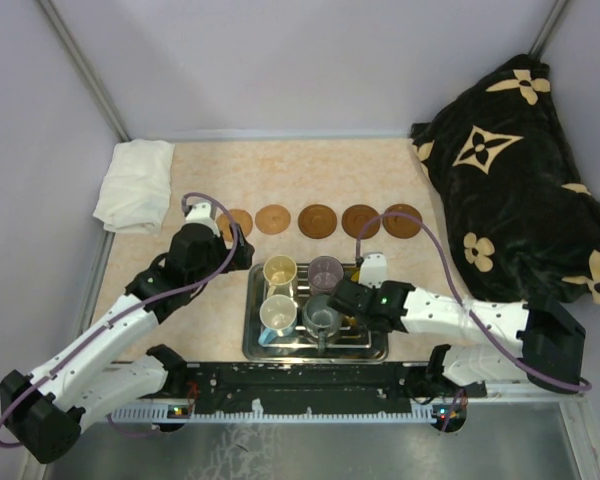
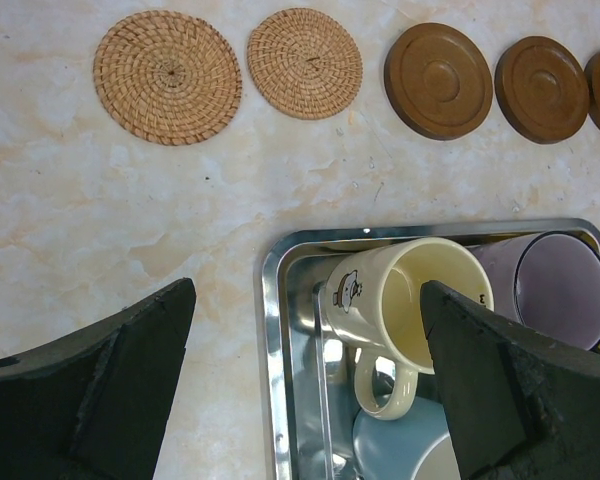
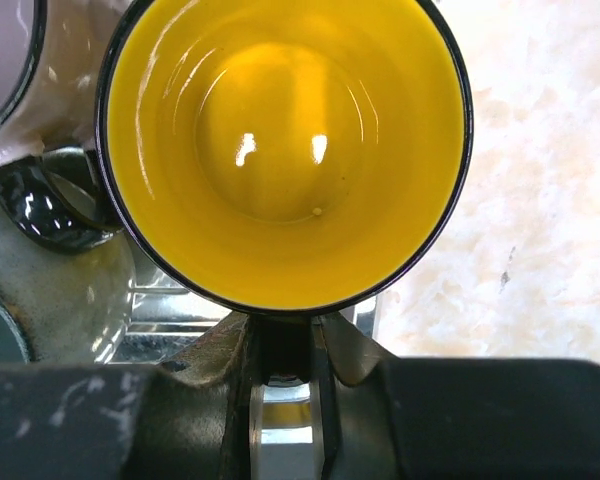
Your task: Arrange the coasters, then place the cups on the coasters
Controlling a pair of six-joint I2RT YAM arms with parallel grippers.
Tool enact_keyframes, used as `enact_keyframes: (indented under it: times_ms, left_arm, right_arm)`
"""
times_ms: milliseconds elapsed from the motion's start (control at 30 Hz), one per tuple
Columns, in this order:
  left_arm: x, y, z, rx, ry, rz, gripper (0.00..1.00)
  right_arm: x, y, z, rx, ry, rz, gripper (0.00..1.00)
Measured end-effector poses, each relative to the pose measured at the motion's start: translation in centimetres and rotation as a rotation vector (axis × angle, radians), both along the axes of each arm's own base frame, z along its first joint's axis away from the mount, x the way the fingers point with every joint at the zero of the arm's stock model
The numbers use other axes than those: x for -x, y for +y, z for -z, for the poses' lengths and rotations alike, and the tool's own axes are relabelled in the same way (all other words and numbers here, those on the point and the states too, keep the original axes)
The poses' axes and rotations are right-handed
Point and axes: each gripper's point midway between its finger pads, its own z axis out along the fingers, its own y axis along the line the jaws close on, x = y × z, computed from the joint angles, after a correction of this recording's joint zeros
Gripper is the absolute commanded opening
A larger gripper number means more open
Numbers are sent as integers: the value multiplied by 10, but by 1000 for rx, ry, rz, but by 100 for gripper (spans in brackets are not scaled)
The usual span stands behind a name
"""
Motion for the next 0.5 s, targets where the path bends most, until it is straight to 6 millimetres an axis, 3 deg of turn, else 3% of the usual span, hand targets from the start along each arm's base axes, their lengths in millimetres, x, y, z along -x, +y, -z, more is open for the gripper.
enact_keyframes:
  times_ms: [500]
  left_arm:
    - [-3, 1, -3, -1, -17, -9, 99]
  right_arm:
    - [-46, 4, -38, 36, -197, -16, 0]
